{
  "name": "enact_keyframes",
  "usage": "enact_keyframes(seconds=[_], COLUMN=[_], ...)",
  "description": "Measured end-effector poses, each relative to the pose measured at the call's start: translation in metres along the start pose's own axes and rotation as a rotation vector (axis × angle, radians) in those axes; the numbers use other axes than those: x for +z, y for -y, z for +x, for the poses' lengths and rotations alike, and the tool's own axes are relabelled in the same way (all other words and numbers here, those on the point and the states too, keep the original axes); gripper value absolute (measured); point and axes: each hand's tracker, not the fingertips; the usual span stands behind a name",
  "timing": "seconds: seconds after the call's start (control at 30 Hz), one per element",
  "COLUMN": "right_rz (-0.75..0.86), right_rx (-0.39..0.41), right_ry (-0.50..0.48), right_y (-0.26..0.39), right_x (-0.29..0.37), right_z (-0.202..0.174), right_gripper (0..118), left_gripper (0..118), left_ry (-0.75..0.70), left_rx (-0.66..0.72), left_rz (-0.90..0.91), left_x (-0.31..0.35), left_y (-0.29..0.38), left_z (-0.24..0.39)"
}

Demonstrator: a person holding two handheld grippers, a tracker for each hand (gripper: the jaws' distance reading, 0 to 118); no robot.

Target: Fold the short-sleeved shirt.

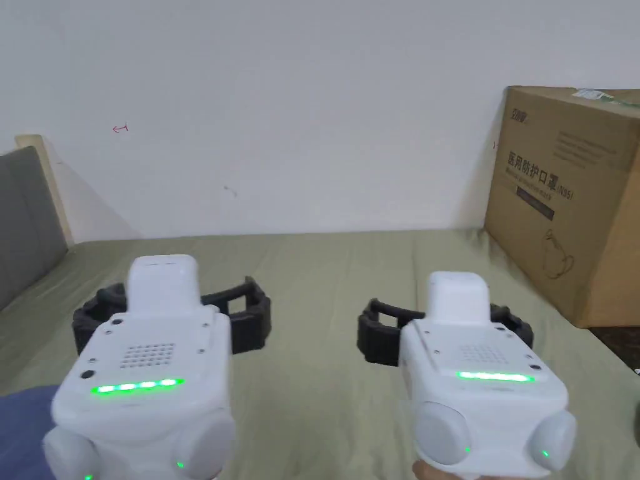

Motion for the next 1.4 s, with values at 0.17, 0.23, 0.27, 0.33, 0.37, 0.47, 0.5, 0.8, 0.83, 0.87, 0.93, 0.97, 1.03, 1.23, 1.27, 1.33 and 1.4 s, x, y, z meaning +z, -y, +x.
enact_keyframes(seconds=[0.17, 0.23, 0.27, 0.33, 0.37, 0.47, 0.5, 0.8, 0.83, 0.87, 0.93, 0.97, 1.03, 1.23, 1.27, 1.33, 1.4], right_rz=[0.060, 0.102, 0.118, 0.149, 0.158, 0.139, 0.138, 0.111, 0.106, 0.093, 0.078, 0.081, 0.052, 0.055, 0.058, 0.043, 0.022], right_rx=[0.101, 0.097, 0.106, 0.121, 0.135, 0.180, 0.189, 0.199, 0.203, 0.211, 0.222, 0.221, 0.196, 0.175, 0.179, 0.167, 0.142], right_ry=[0.051, 0.025, -0.006, 0.004, 0.018, 0.051, 0.035, 0.052, 0.055, 0.050, 0.031, 0.039, -0.006, -0.142, -0.167, -0.236, -0.299], right_y=[0.009, 0.004, 0.001, -0.003, -0.003, -0.002, 0.000, 0.008, 0.008, 0.008, 0.008, 0.007, 0.003, -0.004, -0.003, -0.001, 0.002], right_x=[0.010, 0.016, 0.019, 0.022, 0.024, 0.024, 0.026, 0.022, 0.019, 0.017, 0.017, 0.016, 0.014, 0.009, 0.008, 0.005, 0.004], right_z=[0.001, 0.001, 0.001, -0.006, -0.009, -0.016, -0.016, -0.019, -0.015, -0.015, -0.015, -0.014, -0.015, -0.048, -0.057, -0.076, -0.095], right_gripper=[118, 118, 118, 118, 118, 116, 112, 0, 0, 0, 0, 0, 0, 0, 0, 0, 0], left_gripper=[118, 118, 118, 118, 118, 87, 55, 0, 0, 0, 0, 0, 0, 0, 0, 0, 0], left_ry=[0.128, 0.094, 0.088, 0.077, 0.055, 0.027, 0.037, 0.082, 0.081, 0.089, 0.096, 0.093, 0.076, -0.030, -0.068, -0.109, -0.155], left_rx=[0.187, 0.219, 0.210, 0.179, 0.142, 0.085, 0.086, 0.090, 0.091, 0.093, 0.098, 0.094, 0.081, 0.132, 0.136, 0.153, 0.145], left_rz=[-0.074, -0.073, -0.069, -0.065, -0.060, -0.063, -0.050, -0.090, -0.090, -0.092, -0.097, -0.093, -0.094, -0.108, -0.117, -0.129, -0.150], left_x=[0.002, 0.000, 0.000, 0.001, 0.002, 0.010, 0.011, 0.008, 0.008, 0.007, 0.003, 0.003, 0.002, 0.010, 0.012, 0.018, 0.024], left_y=[0.009, 0.010, 0.009, 0.006, 0.006, 0.005, 0.006, 0.016, 0.015, 0.014, 0.013, 0.013, 0.012, 0.015, 0.016, 0.020, 0.023], left_z=[-0.007, -0.013, -0.015, -0.017, -0.018, -0.016, -0.014, -0.007, -0.008, -0.009, -0.011, -0.011, -0.015, -0.062, -0.073, -0.095, -0.117])
